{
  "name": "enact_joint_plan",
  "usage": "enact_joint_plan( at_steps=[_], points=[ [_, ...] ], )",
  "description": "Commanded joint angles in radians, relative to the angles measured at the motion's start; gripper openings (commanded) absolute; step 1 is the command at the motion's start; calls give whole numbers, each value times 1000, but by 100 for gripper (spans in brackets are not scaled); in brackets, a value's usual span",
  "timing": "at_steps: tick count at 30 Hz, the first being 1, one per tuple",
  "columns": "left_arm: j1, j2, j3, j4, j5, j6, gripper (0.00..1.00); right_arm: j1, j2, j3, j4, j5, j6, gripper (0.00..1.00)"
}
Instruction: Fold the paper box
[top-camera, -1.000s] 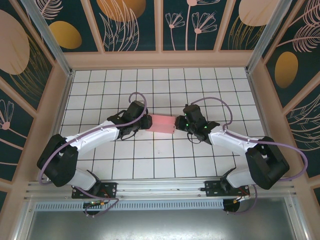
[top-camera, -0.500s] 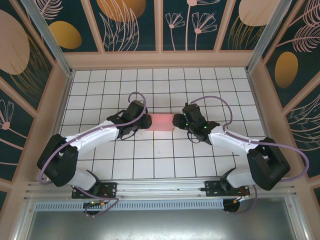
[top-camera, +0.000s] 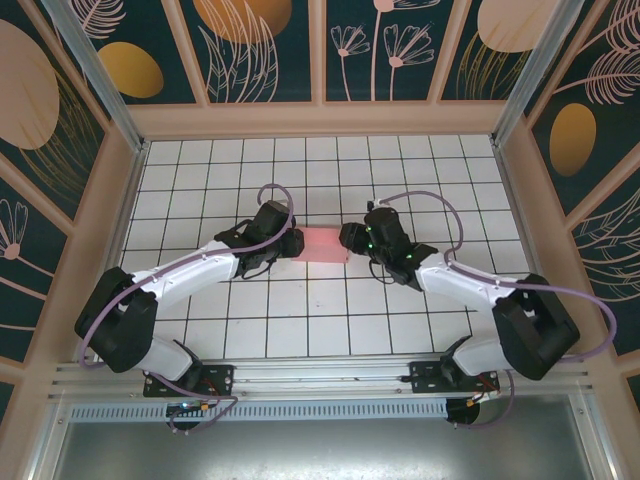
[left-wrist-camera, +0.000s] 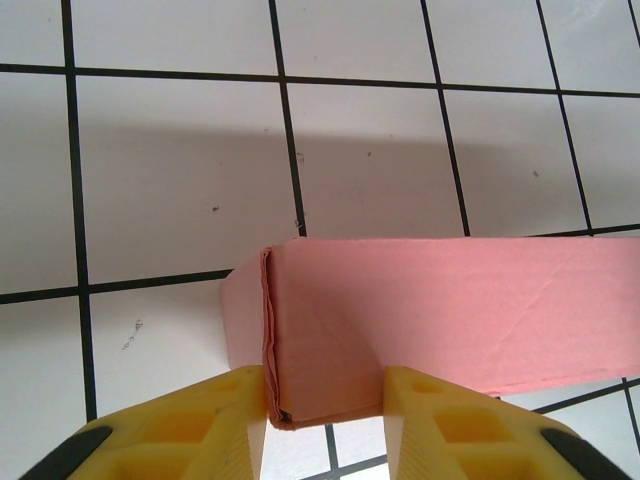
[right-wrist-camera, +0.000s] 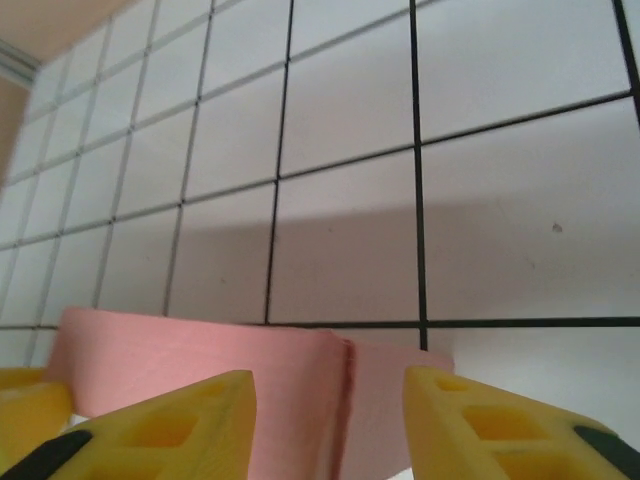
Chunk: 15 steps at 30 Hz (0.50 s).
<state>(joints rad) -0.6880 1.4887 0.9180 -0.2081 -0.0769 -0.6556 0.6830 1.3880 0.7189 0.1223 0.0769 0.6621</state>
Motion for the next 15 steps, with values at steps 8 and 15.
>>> enact_joint_plan(
  at_steps=[8, 15],
  points=[
    [-5, 30, -16, -93, 10, 30, 43, -23, 20, -53, 20, -27, 44, 2],
    [-3, 13, 99, -86, 26, 30, 68, -25, 11, -47, 12, -14, 46, 3]
  ],
)
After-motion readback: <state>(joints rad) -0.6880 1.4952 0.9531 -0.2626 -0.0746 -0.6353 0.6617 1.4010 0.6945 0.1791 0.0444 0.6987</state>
